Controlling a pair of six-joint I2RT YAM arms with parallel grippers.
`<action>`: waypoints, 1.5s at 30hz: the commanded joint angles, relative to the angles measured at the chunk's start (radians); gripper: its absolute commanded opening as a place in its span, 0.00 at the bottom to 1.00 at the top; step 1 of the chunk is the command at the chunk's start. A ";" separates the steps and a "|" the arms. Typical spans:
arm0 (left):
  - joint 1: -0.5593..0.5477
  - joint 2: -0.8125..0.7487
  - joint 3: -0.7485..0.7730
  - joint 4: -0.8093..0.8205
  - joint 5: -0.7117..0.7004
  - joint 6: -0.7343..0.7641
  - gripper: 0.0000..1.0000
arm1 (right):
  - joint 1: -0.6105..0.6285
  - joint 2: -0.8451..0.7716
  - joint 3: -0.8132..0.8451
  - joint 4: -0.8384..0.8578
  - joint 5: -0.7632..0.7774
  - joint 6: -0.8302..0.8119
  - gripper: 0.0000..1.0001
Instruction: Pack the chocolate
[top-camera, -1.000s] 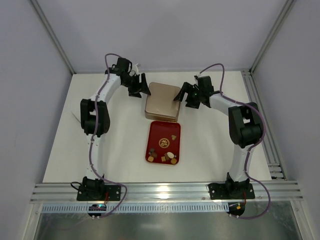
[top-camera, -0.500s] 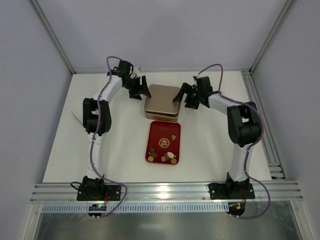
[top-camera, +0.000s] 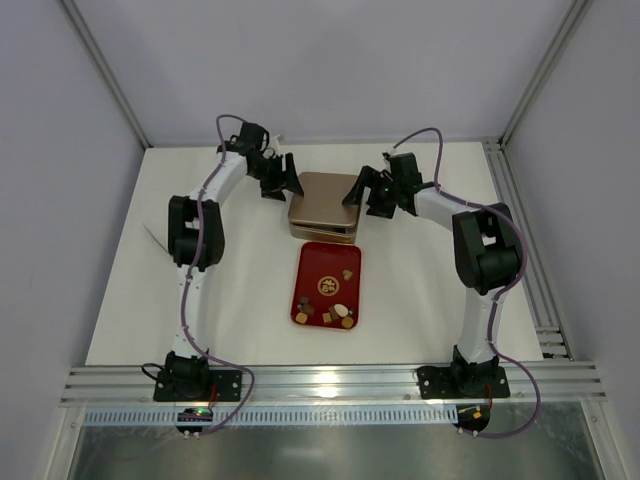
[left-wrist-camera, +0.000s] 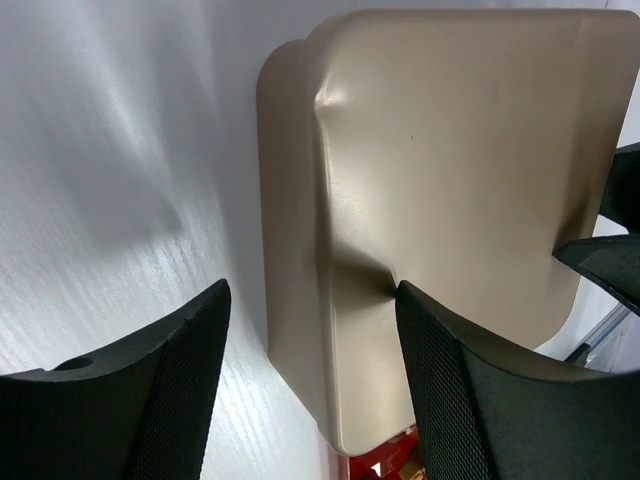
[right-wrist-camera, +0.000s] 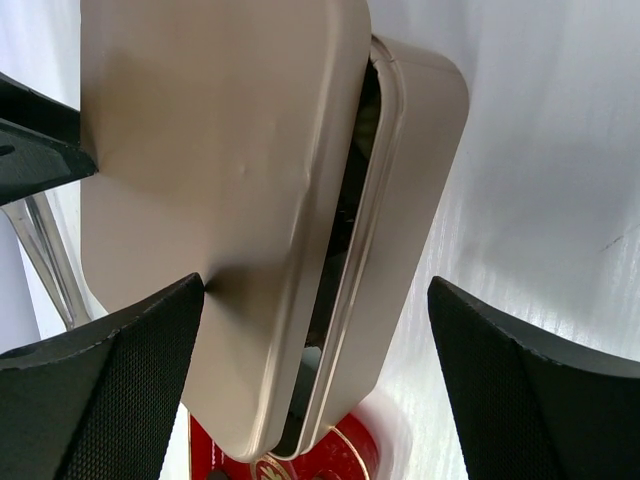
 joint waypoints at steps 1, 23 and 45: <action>-0.030 -0.021 0.017 0.013 -0.012 0.034 0.65 | 0.010 0.007 0.027 0.046 -0.005 0.005 0.93; -0.114 -0.119 -0.121 -0.010 -0.063 0.082 0.62 | 0.021 0.033 0.049 0.073 -0.026 0.033 0.90; -0.186 -0.207 -0.159 -0.065 -0.247 0.091 0.64 | 0.027 -0.040 -0.006 0.076 -0.006 0.013 0.79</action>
